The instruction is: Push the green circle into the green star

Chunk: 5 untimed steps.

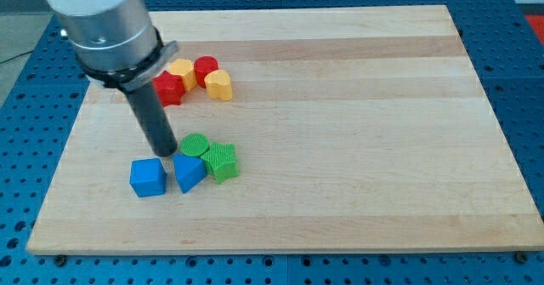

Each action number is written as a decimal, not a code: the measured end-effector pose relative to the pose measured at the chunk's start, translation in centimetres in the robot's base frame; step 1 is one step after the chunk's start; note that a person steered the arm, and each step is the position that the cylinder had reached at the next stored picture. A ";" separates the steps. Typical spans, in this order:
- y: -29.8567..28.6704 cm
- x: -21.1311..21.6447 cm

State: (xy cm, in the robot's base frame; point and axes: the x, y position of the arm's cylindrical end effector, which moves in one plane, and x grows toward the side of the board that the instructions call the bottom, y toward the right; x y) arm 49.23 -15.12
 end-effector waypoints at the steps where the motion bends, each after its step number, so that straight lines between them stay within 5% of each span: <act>1: 2.0 2.4; 5: 16.8 4.5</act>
